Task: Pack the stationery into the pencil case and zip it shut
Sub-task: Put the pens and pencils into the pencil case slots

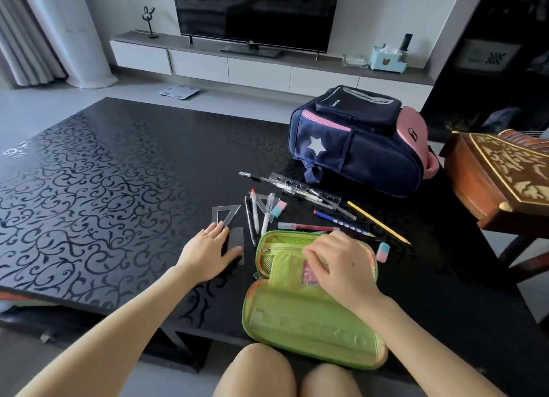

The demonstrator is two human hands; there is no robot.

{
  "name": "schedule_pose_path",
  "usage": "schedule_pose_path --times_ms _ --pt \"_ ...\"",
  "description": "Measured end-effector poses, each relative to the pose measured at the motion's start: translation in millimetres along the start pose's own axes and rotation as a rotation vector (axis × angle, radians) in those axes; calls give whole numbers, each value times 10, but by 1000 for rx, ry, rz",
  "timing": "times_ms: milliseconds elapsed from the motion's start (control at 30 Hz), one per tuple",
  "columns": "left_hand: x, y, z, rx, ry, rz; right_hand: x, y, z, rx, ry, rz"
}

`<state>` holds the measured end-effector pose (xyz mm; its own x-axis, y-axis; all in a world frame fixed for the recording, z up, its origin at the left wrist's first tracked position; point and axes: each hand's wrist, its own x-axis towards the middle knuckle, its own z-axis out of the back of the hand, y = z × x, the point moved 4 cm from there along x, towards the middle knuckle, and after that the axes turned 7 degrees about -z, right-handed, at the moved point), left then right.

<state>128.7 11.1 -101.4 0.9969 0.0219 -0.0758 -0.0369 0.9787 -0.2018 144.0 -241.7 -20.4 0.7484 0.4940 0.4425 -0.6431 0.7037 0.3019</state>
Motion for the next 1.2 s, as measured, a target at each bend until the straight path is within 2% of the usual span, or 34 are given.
schedule_pose_path --times_ms 133,200,267,367,433,533,733,833,933,1000,1100,1200 --pt "-406 202 58 24 -69 -88 103 521 -284 26 96 99" --pt "-653 286 156 28 -103 -133 163 861 -585 -39 232 118" --pt "-847 336 214 27 -94 -179 234 1026 -933 -191 453 48" --pt "-1123 454 171 45 -18 -222 275 1111 -1267 -395 601 -36" --pt "-1286 527 115 96 34 -254 185 1192 -1379 -396 650 -22" --pt "-1458 605 73 244 57 -302 -49 1418 -1390 -317 664 185" --pt "-1548 630 108 217 -192 -323 -227 1475 -1239 -268 716 331" --pt "-1583 562 241 191 -260 -371 -285 1409 -1182 -291 706 380" --pt "-1532 500 428 96 -313 -342 -314 1352 -1049 -305 669 402" --pt "-1468 443 578 85 -398 -319 -313 1380 -926 -222 510 400" --pt "-1356 284 837 -9 -485 -243 -212 1285 -743 57 297 141" --pt "-1254 44 1045 -35 -561 -295 -151 1091 -394 288 142 -107"
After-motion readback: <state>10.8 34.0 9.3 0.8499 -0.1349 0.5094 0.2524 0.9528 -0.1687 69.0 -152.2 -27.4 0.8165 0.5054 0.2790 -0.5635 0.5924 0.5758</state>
